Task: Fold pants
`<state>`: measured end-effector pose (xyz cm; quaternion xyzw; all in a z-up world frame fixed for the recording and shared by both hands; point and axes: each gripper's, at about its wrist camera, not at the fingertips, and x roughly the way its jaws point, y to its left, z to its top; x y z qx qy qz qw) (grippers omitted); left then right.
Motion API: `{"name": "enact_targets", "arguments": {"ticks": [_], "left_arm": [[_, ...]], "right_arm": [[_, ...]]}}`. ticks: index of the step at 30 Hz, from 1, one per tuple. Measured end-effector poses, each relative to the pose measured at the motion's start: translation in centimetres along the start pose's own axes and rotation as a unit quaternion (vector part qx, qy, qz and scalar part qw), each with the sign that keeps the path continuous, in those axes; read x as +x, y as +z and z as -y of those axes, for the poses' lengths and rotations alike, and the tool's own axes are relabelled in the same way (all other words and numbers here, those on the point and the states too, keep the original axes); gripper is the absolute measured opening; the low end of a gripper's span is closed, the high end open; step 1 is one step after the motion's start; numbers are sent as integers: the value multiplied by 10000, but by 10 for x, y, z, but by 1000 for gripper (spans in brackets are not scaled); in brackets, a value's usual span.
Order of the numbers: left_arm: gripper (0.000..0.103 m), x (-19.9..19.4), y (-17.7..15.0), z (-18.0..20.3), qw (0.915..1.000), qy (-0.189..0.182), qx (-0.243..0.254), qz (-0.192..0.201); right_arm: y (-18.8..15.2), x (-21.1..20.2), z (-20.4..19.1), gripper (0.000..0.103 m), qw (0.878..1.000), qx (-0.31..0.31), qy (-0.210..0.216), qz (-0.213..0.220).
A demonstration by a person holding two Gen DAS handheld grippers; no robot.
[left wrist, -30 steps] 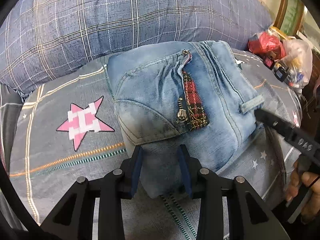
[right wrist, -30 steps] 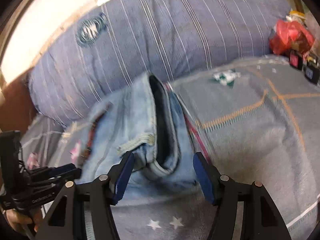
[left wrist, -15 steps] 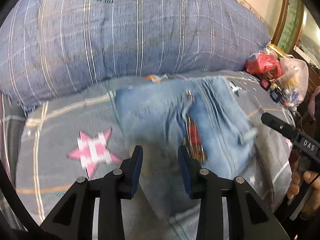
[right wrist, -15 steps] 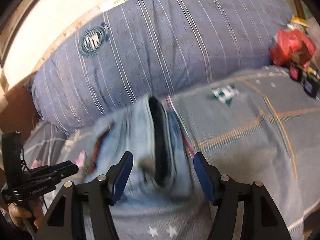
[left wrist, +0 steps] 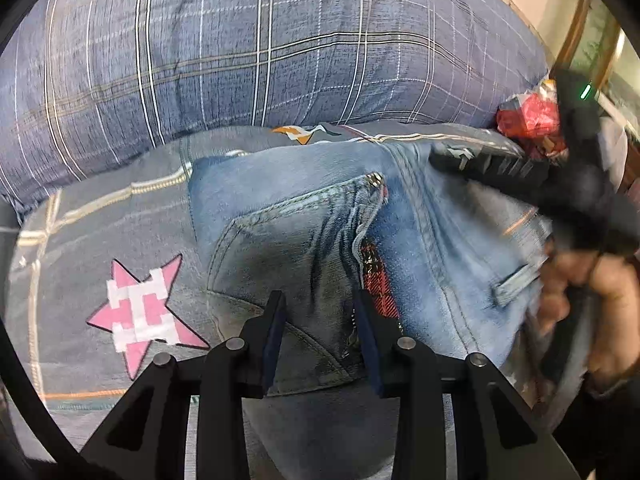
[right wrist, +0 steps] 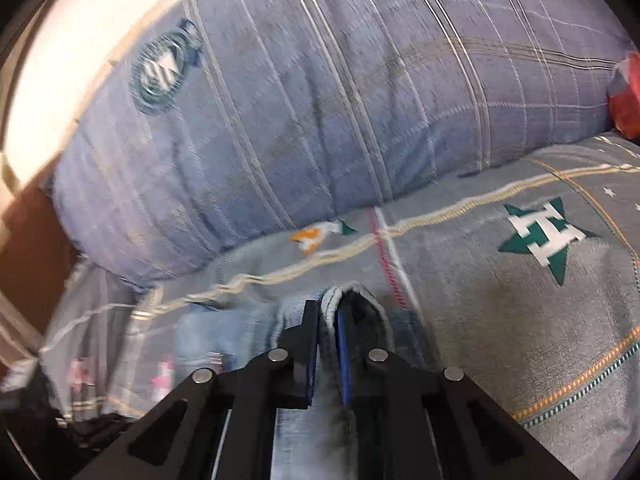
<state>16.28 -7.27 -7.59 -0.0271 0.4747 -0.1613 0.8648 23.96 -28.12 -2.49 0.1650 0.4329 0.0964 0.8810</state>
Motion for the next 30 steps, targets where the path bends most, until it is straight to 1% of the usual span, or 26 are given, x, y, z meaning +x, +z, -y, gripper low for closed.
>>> {"name": "enact_targets", "arguments": {"ticks": [1, 2, 3, 5, 7, 8, 10, 11, 12, 13, 15, 17, 18, 20, 21, 24, 25, 26, 27, 29, 30], "left_arm": [[36, -1, -2, 2, 10000, -20, -2, 10], [36, -1, -2, 4, 10000, -1, 33, 30], [36, 0, -4, 7, 9999, 67, 93, 54], [36, -1, -5, 10, 9997, 161, 143, 78], [36, -3, -4, 11, 9997, 190, 148, 52], [36, -6, -4, 12, 9996, 212, 155, 39], [36, -13, -5, 12, 9996, 206, 181, 52], [36, -18, -8, 12, 9996, 198, 199, 64], [36, -23, -10, 12, 9995, 202, 240, 79], [37, -26, -12, 13, 9992, 234, 295, 94], [37, -33, -18, 19, 9977, 462, 480, 150], [37, -37, -24, 24, 9957, 631, 638, 220], [37, -37, -27, 27, 9951, 657, 702, 217], [37, -31, -33, 32, 9955, 608, 718, 85], [37, -27, -36, 34, 9957, 605, 703, 33], [37, -23, -42, 38, 9949, 688, 728, 81], [37, -23, -42, 38, 9949, 698, 721, 80], [37, -23, -42, 38, 9948, 713, 720, 93], [37, -23, -42, 38, 9948, 715, 724, 87], [37, -23, -42, 38, 9948, 720, 714, 83], [37, -24, -41, 38, 9950, 716, 698, 76]], "right_arm": [[-4, 9, 5, 8, 9997, -7, -231, -114], [-9, 17, 9, 7, 9991, 20, -359, -221], [-13, 22, 14, 8, 9989, 47, -368, -271], [-16, 22, 11, 8, 9989, -51, -427, -166], [-16, 22, 0, 7, 9974, -293, -638, -172], [-15, 20, -2, 8, 9970, -356, -665, -164], [-14, 10, 1, 15, 9985, -225, -487, -104], [-14, 6, 4, 19, 9986, -171, -485, -120], [-17, -4, 5, 31, 9986, -100, -515, -119], [-19, -11, 4, 46, 9986, -90, -507, -87], [-27, -36, 1, 66, 9988, -183, -449, 108], [-37, -58, -7, 66, 9986, -320, -351, 237], [-43, -67, -12, 66, 9985, -401, -277, 254], [-55, -75, -21, 66, 9977, -572, -243, 287], [-63, -74, -26, 66, 9966, -726, -315, 247], [-86, -52, -32, 66, 9908, -1103, -786, -49], [-95, -39, -27, 66, 9899, -1104, -867, -211], [-99, -35, -23, 68, 9913, -1023, -800, -195], [-103, -35, -16, 70, 9940, -869, -665, -20], [-105, -36, -10, 70, 9964, -662, -510, 126], [-105, -37, -10, 70, 9967, -626, -501, 155]]}}
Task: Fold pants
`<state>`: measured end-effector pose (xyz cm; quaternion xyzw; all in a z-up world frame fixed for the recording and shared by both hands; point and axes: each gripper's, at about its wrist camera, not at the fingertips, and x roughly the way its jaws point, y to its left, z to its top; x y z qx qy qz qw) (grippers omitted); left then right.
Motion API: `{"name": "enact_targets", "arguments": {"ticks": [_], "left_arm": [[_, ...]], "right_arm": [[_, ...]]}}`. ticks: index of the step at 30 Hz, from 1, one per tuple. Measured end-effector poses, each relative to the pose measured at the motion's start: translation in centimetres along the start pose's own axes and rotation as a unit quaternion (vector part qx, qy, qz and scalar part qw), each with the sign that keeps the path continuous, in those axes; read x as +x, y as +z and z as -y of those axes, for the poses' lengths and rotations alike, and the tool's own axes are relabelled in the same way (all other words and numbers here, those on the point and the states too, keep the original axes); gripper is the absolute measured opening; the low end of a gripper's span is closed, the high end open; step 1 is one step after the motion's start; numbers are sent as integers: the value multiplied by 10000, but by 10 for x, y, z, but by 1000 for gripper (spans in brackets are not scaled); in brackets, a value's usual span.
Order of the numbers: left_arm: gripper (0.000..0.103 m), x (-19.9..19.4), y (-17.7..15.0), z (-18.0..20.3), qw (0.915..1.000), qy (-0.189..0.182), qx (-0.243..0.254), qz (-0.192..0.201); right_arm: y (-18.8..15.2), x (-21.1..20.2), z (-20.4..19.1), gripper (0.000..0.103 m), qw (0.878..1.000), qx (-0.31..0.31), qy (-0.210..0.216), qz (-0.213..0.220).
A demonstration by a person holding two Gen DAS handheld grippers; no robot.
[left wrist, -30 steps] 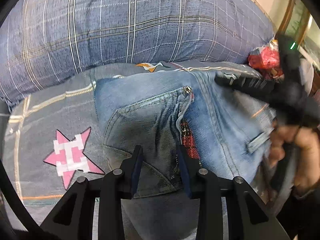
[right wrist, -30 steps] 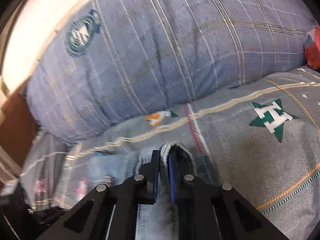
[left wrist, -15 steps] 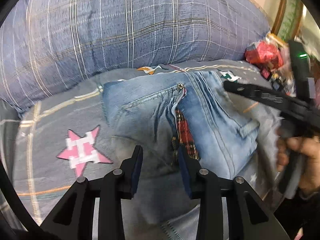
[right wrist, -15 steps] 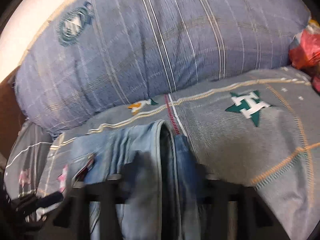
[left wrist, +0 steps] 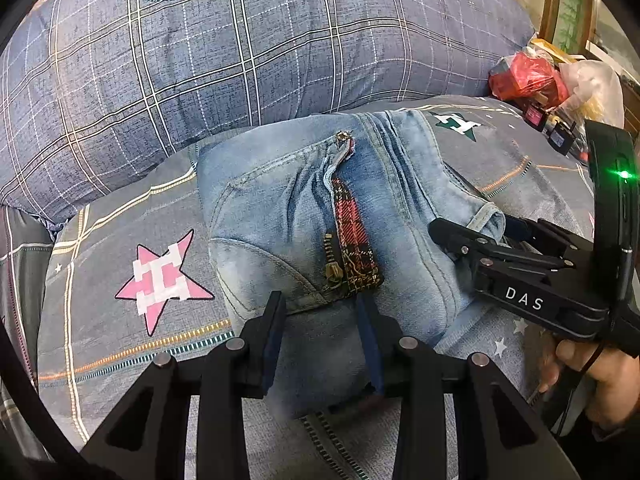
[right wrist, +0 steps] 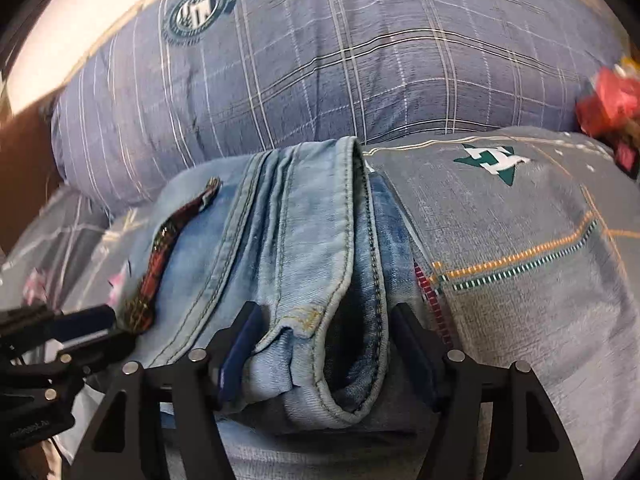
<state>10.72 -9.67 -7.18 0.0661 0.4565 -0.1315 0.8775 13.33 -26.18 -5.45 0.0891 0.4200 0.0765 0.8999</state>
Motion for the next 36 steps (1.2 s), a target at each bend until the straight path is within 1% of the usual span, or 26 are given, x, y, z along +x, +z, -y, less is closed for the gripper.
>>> {"name": "enact_targets", "arguments": {"ticks": [2, 4, 5, 7, 9, 10, 14, 16, 17, 18, 20, 21, 22, 23, 26, 29, 30, 33, 35, 36], "left_arm": [[37, -2, 2, -3, 10000, -68, -71, -11], [37, -7, 4, -13, 9988, -321, -368, -2], [39, -11, 5, -23, 9970, -455, -623, 23], [45, -16, 5, -36, 9939, -498, -979, 66], [45, -20, 6, -48, 9910, -487, -1236, 153], [45, -21, 7, -51, 9906, -446, -1280, 172], [45, -14, 10, -46, 9931, -297, -1134, 91], [47, -1, 6, -35, 9950, -284, -952, -137], [47, 10, 2, -29, 9957, -224, -846, -315], [48, 16, -4, -24, 9966, -13, -761, -307], [56, 16, -9, -24, 9966, 104, -810, -95], [57, 16, -10, -29, 9954, 19, -954, -122], [59, 17, -11, -35, 9935, -93, -1119, -191], [65, 18, -11, -40, 9917, -164, -1243, -272], [71, 23, -12, -49, 9877, -308, -1464, -457], [72, 23, -13, -44, 9903, -196, -1310, -408], [72, 23, -12, -40, 9922, -96, -1185, -373], [72, 21, -10, -33, 9957, 135, -861, -307], [72, 18, -12, -32, 9966, 235, -734, -296], [72, 18, -12, -30, 9969, 272, -682, -292]], "right_arm": [[-1, -2, 0, 70, 10000, -7, 9, 36], [-1, -6, 7, 71, 9996, 160, 233, 94], [-3, -9, 12, 71, 9988, 294, 375, 125], [-4, -16, 27, 71, 9947, 690, 741, 202], [-5, -21, 35, 71, 9912, 920, 909, 280], [-5, -24, 38, 71, 9906, 979, 899, 319], [-3, -34, 40, 71, 9895, 1010, 900, 505], [-4, -36, 33, 71, 9906, 886, 932, 472], [-5, -30, 31, 71, 9910, 855, 954, 396], [-5, -26, 31, 71, 9911, 850, 983, 279], [-11, -10, 32, 71, 9901, 916, 1049, -162], [-12, -9, 36, 71, 9878, 1040, 1153, -102], [-11, -10, 42, 71, 9832, 1268, 1307, -136], [-10, -11, 47, 71, 9794, 1422, 1424, -147], [-10, -13, 68, 71, 9628, 1950, 1866, -147], [-11, -10, 88, 71, 9427, 2468, 2241, -136], [-11, -9, 92, 71, 9402, 2549, 2255, -125], [-10, -9, 105, 71, 9429, 2671, 1986, -128], [-13, -1, 112, 71, 9310, 2869, 2242, -256], [-16, 6, 114, 71, 9204, 3010, 2465, -375]]}}
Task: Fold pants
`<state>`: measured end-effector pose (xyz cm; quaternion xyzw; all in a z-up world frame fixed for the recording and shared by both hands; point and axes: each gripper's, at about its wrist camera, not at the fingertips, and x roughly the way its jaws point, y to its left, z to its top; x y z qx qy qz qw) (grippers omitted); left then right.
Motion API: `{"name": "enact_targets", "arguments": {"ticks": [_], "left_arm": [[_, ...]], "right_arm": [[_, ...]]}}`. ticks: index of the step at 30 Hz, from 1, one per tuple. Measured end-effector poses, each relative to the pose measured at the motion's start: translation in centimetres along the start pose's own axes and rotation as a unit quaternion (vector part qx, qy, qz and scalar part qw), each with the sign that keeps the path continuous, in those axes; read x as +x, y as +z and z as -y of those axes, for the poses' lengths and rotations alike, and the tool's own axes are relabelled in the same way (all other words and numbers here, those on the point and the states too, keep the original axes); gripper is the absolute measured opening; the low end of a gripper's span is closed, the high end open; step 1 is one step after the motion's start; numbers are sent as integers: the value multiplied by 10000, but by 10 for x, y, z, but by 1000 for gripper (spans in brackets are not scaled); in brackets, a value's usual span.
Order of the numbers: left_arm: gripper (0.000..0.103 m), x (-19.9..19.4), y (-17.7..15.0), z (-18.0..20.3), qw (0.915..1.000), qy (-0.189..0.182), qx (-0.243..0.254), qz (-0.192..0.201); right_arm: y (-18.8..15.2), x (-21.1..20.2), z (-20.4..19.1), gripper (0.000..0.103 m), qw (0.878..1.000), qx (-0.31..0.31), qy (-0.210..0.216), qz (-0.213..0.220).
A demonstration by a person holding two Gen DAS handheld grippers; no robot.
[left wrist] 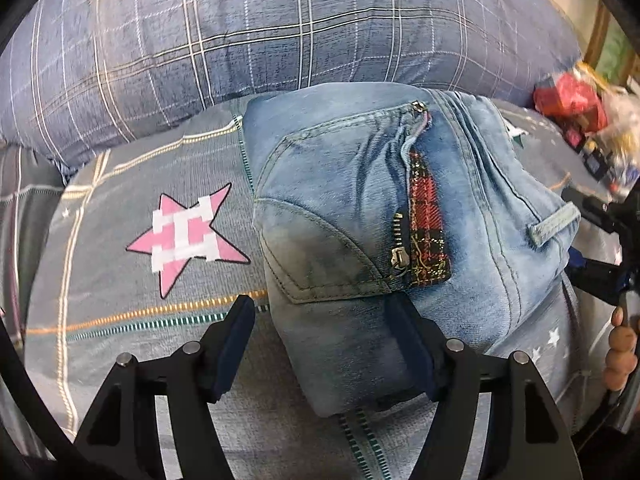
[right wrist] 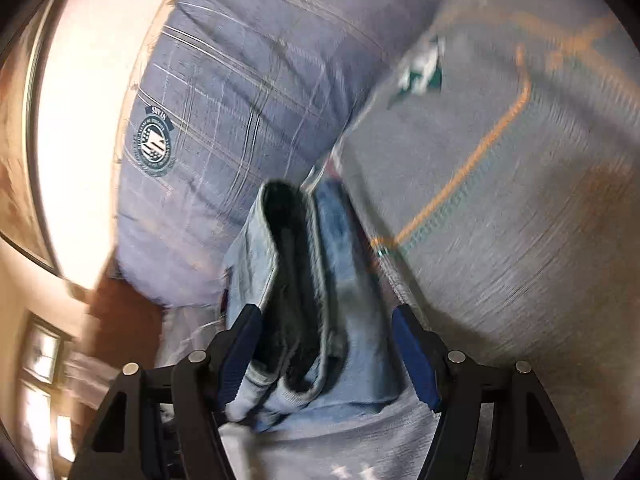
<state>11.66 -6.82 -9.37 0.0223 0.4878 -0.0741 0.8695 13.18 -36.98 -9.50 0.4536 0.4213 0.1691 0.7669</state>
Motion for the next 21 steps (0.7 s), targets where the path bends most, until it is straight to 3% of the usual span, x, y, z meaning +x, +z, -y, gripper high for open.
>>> {"name": "enact_targets", "arguments": {"ticks": [11, 14, 17, 19, 21], "left_arm": [[73, 4, 1, -1, 9998, -182, 12, -72], [78, 7, 2, -6, 9997, -226, -76, -91], [79, 12, 2, -14, 9990, -367, -220, -140], [79, 14, 3, -16, 9986, -412, -290, -183], [79, 14, 4, -16, 9988, -368, -259, -199]], "right_arm": [[-2, 6, -9, 71, 9985, -83, -223, -496], [-1, 5, -4, 73, 9989, 147, 53, -431], [-2, 4, -3, 83, 9981, 264, 428, -351], [-2, 4, -7, 97, 9967, 272, 704, -293], [-5, 3, -13, 102, 9958, 264, 845, -217]]}}
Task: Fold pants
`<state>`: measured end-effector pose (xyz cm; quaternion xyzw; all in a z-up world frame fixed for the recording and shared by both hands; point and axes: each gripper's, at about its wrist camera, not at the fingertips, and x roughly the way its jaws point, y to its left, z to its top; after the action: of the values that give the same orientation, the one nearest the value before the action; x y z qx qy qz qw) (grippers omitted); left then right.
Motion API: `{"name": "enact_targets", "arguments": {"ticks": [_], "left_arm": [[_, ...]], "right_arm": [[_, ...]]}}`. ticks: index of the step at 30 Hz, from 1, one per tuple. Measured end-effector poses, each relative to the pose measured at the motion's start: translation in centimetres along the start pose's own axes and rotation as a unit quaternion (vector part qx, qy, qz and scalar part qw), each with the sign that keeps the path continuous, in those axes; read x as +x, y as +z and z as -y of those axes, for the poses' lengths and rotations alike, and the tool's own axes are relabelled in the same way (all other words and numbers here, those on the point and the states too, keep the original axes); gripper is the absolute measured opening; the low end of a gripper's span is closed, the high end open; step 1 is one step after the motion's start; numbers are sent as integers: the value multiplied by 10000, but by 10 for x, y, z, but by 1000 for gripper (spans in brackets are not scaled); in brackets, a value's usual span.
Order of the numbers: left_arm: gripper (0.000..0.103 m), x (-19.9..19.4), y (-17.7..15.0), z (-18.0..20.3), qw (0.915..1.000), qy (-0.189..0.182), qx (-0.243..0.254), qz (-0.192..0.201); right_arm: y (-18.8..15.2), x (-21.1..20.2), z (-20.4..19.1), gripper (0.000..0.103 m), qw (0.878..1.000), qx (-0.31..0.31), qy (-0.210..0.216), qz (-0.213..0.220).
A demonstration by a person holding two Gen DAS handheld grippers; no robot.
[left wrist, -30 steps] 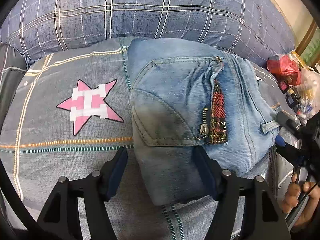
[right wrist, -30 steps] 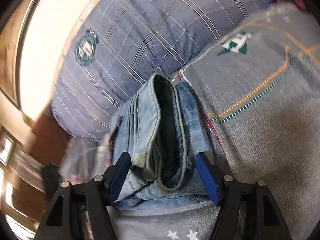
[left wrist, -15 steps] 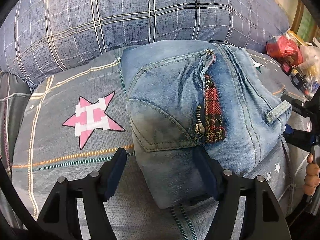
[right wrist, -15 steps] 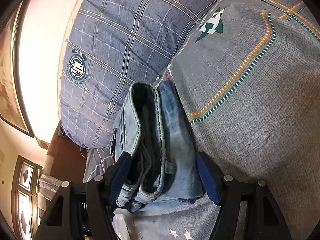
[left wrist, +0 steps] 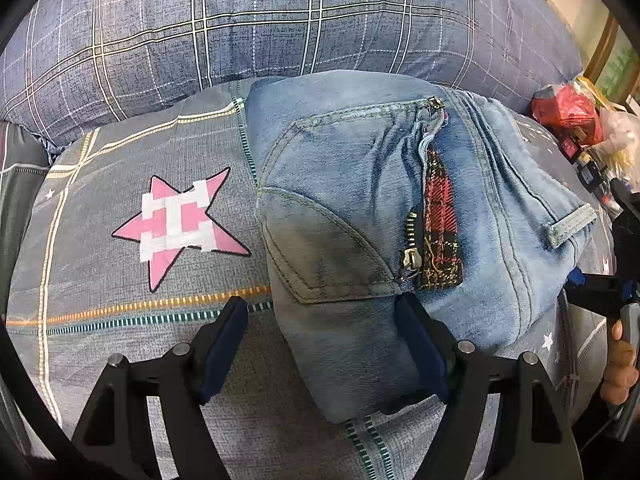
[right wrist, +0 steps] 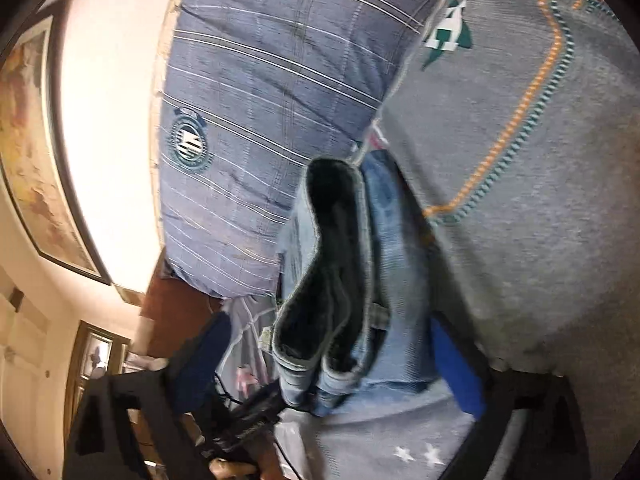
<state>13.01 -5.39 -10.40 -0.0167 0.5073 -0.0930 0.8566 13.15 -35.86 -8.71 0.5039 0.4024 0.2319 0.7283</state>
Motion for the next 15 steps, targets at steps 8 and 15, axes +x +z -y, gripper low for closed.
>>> {"name": "enact_targets", "arguments": {"ticks": [8, 15], "left_arm": [[79, -9, -3, 13, 9989, 311, 303, 178], [79, -16, 7, -32, 9895, -873, -1128, 229]], "right_arm": [[-11, 17, -22, 100, 9924, -807, -911, -148], [-13, 14, -24, 54, 9797, -1080, -1689, -12]]}}
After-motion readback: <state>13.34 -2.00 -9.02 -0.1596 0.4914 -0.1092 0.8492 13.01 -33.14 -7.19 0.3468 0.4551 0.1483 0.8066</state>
